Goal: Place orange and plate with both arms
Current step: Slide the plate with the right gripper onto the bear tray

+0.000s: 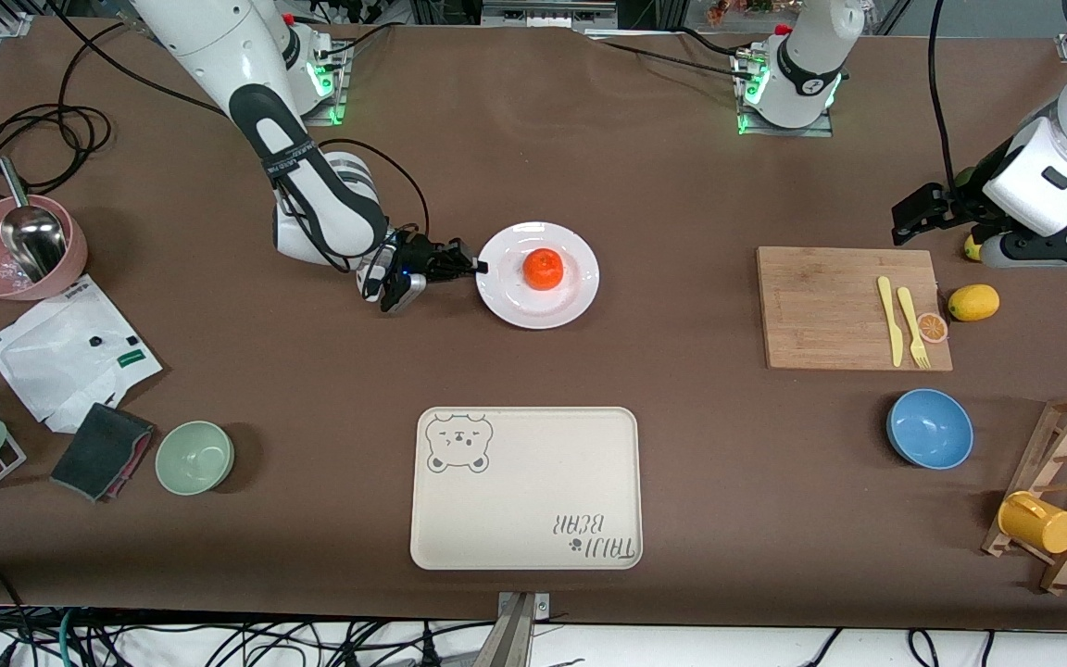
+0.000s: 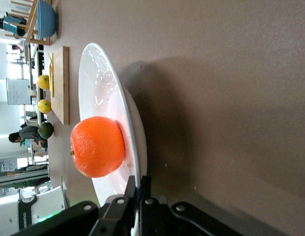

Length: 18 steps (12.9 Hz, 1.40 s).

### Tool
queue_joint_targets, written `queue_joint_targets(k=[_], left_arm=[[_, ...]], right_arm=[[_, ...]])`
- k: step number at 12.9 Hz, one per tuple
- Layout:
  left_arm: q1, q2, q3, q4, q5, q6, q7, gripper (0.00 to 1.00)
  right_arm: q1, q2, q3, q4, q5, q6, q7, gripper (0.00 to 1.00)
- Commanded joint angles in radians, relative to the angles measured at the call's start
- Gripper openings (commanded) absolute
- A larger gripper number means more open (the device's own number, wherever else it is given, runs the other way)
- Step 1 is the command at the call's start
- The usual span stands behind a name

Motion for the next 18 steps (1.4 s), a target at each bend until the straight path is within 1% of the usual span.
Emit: queue_joint_targets(k=[1,3,6,9,13,15,16,18], left_arm=[[-0.006,-0.006,0.002,0.015,0.011,-0.02,0.016,1.0],[-0.006,-0.005,0.002,0.015,0.011,-0.02,0.014,1.0],[-0.006,-0.005,0.002,0.015,0.011,-0.02,0.016,1.0],[-0.006,-0.006,0.001,0.015,0.011,-0.02,0.014,1.0],[-0.006,-0.006,-0.01,0.015,0.013,-0.02,0.014,1.0],[-0.006,-0.006,-0.01,0.015,0.013,-0.022,0.014,1.0],[-0.006,-0.006,-0.012,0.015,0.013,-0.022,0.014,1.0],[-0.006,-0.006,-0.012,0.015,0.013,-0.022,0.014,1.0]], right_arm=[[0.006,0.014,-0.005,0.061,0.014,0.01,0.118,0.0],[0.006,0.01,-0.016,0.106,-0.001,0.006,0.235,0.0],[-0.003,0.017,-0.016,0.182,-0.001,0.006,0.333,0.0],[-0.018,0.059,-0.039,0.292,-0.024,0.004,0.396,0.0],[-0.029,0.206,-0.067,0.529,-0.113,-0.01,0.516,0.0],[-0.03,0.282,-0.071,0.631,-0.144,-0.02,0.58,0.0],[-0.032,0.329,-0.073,0.7,-0.156,-0.02,0.599,0.0],[-0.021,0.421,-0.085,0.82,-0.162,-0.02,0.611,0.0]])
